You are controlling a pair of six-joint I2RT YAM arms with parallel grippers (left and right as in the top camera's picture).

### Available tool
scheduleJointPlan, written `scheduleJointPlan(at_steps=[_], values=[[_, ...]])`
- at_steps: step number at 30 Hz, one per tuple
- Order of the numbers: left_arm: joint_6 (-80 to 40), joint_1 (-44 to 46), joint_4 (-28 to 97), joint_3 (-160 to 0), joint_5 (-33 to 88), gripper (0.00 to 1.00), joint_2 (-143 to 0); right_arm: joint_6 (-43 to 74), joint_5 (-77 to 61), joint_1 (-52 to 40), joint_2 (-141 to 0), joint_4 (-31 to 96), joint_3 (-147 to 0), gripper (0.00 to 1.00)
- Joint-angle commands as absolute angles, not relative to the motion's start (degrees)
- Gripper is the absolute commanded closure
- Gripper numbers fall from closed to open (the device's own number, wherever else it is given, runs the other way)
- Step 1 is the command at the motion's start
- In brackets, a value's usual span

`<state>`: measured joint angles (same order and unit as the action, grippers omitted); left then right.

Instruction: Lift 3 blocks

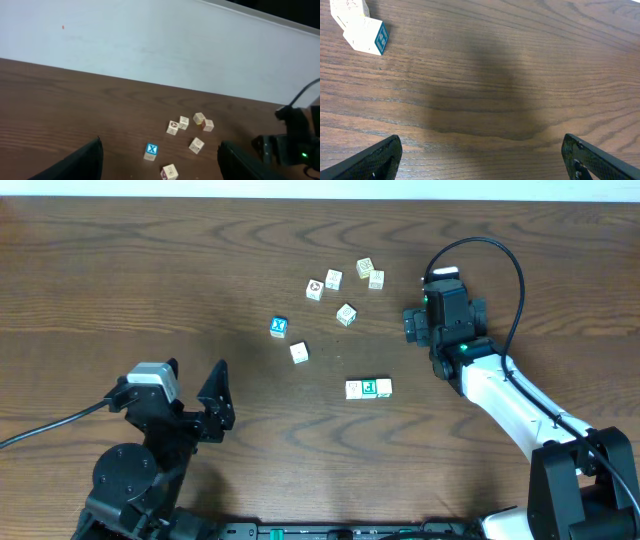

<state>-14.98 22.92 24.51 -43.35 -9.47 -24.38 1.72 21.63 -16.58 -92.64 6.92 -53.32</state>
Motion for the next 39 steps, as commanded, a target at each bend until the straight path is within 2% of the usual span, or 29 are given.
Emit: scheduleJointPlan(at_steps=[1,6,9,18,24,29,37,39], values=[[-13.93,22.68,23.97,-44.27,-14.98,0.26,-24.51,1.19,22.00,-16.32,-92.90,7.14,-54.00,0.01],[3.60,22.68,14.41,-41.39,-17.23,0.26,-25.36,1.19,22.00,-16.32,-92.90,7.14,-54.00,0.01],[8.08,22.26,8.49,-39.62,-16.97,0.26,-25.32,1.19,22.00,-16.32,-92.90,7.11,-54.00,0.01],[7.57,6.24,-0.56,-27.31,1.39,0.26,-19.31,1.19,22.00,-16.34,-92.90,7.14,-54.00,0.01],[5.52,1.80,-0.54,-16.16,0.86,0.26,-9.93,1.19,22.00,-16.34,-92.90,7.14,-54.00,0.01],[-3.92,-2.87,-2.76,-8.14,0.86,0.26,-4.71,1.19,22.00,-16.32,-92.90,7.11,-54.00,0.01],[-6.17,-4.34,-3.55,-0.14,-0.01,0.26,-0.08,1.19,22.00,-16.32,-92.90,7.14,-54.00,0.01],[-7.66,-4.34,-0.14,-0.21,-1.48,0.26,-0.08,1.19,22.00,-16.32,-92.90,7.14,-54.00,0.01]])
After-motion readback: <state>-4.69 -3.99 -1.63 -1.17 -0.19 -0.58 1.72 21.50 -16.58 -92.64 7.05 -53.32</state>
